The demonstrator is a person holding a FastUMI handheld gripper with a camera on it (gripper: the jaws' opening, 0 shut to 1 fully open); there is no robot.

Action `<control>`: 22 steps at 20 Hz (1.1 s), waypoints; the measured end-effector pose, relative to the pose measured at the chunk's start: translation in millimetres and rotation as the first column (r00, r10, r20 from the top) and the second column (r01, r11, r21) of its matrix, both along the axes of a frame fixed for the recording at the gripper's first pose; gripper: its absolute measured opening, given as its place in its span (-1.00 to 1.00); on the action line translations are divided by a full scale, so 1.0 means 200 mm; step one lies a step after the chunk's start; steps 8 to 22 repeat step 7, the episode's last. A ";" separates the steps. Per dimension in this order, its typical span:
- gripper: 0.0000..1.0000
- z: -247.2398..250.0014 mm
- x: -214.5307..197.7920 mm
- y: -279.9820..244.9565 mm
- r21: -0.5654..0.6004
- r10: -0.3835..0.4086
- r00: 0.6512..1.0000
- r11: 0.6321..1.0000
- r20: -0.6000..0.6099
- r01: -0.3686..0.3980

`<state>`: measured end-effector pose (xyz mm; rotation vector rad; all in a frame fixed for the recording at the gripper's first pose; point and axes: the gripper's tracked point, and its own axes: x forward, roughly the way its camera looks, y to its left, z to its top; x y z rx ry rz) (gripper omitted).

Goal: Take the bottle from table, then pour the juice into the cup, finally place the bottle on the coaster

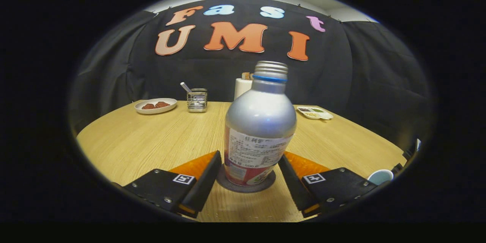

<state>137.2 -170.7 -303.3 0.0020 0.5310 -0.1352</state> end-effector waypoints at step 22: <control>0.97 0.27 -0.10 0.00 0.021 -0.011 0.994 1.000 0.108 0.008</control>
